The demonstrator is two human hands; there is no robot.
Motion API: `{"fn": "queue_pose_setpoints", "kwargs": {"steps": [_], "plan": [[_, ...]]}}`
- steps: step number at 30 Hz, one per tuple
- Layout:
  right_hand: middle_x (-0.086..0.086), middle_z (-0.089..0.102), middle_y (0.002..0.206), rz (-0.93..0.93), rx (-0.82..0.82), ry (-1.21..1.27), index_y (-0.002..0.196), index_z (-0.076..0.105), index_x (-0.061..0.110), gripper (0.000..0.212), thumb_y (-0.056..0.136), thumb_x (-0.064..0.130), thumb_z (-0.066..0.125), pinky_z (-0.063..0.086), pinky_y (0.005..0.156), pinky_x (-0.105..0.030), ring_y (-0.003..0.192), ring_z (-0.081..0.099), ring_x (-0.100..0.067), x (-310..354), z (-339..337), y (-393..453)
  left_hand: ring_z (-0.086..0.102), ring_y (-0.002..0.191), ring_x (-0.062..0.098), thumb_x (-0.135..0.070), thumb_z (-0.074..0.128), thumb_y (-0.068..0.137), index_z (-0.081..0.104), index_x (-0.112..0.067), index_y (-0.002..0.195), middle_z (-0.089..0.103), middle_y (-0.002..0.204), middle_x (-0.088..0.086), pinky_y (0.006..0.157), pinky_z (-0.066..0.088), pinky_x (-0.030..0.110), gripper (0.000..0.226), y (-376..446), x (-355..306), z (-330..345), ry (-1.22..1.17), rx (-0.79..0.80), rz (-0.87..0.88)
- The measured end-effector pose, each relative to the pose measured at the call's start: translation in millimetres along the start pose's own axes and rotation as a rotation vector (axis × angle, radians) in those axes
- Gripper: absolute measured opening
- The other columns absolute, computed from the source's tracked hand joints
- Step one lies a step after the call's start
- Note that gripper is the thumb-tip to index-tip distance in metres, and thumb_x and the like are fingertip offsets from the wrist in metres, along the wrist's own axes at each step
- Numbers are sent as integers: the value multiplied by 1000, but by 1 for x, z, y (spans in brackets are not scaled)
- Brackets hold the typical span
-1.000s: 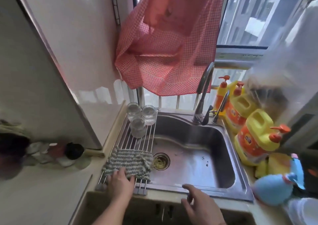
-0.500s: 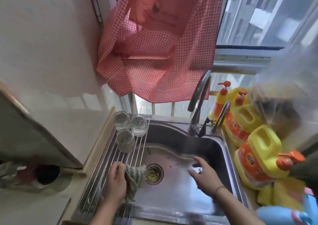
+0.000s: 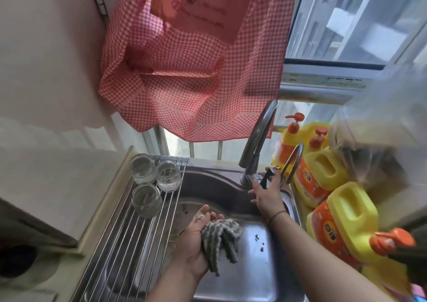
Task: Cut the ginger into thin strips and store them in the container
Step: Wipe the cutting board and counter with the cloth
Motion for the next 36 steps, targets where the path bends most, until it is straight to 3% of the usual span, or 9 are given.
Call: {"fn": "queue_pose_setpoints", "kwargs": {"steps": [6, 9, 13, 15, 20, 23, 28, 33, 36], "plan": [[-11, 59, 75, 9, -68, 62, 106, 42, 29, 7, 103, 27, 49, 50, 61, -37, 68, 61, -23, -18, -11, -1, 71, 61, 24, -10, 46, 104, 60, -10, 110, 65, 81, 12, 57, 62, 43, 15, 8, 2, 16, -132, 5, -22], [-6, 60, 81, -21, -90, 82, 96, 42, 32, 13, 103, 24, 50, 52, 66, -40, 73, 64, -25, -23, -15, -8, 70, 63, 23, -12, 47, 103, 61, -11, 109, 65, 82, 11, 58, 62, 44, 16, 12, 4, 22, -148, 16, -44], [-1, 55, 124, 32, -211, 118, 129, 42, 24, 32, 100, 22, 56, 58, 80, -46, 86, 69, -24, -38, -18, -20, 65, 75, 22, -12, 49, 102, 61, -12, 110, 64, 83, 9, 79, 60, 45, 15, 12, 6, 27, -185, 18, -59], [-3, 55, 128, 87, -305, 211, 135, 43, 17, 35, 102, 27, 52, 57, 78, -44, 92, 68, -24, -46, -15, -45, 60, 81, 22, -15, 49, 103, 60, -13, 113, 62, 86, 10, 89, 53, 45, 15, 14, 7, 26, -191, 11, -41], [-3, 73, 114, 30, 41, 494, 120, 65, 18, 45, 93, 53, 53, 58, 81, -33, 106, 69, -20, -29, 38, -118, 62, 76, 25, -14, 50, 102, 61, -24, 118, 59, 90, 11, 69, 57, 43, 21, 20, 15, 24, -93, -33, 47], [3, 72, 118, -156, 47, 333, 119, 63, 28, 58, 68, 56, 67, 52, 95, -21, 112, 66, -7, -24, 52, -134, 63, 67, 25, -2, 48, 101, 63, -28, 111, 59, 94, 17, 53, 59, 33, 32, 19, 17, 22, -21, -91, 147], [18, 62, 132, -503, 131, 57, 105, 62, 29, 25, 83, 40, 68, 29, 116, -22, 140, 44, -6, -22, 59, -134, 70, 87, 33, -28, 87, 58, 76, -9, 97, 68, 100, 19, 79, 60, 42, 45, 17, 33, 9, -104, 162, -39], [24, 62, 119, -550, 269, -258, 106, 48, 51, 26, 89, 34, 55, 42, 97, -16, 112, 54, 12, -15, 62, -101, 64, 93, 38, -51, 52, 82, 71, -8, 96, 65, 110, 22, 94, 45, 47, 49, 21, 47, -7, 38, 76, -161], [19, 60, 123, -669, 277, -407, 121, 57, 34, 33, 91, 25, 48, 43, 102, -23, 111, 50, 15, -20, 62, -91, 63, 95, 29, -48, 46, 97, 68, -8, 96, 64, 98, 14, 106, 41, 42, 46, 17, 40, 1, 91, -1, -55]]}}
Point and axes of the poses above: each hand's wrist, its own y-axis towards the middle knuckle, its own z-axis out of the palm, x = y × z, the point moved 4 cm from there along y, towards the middle knuckle
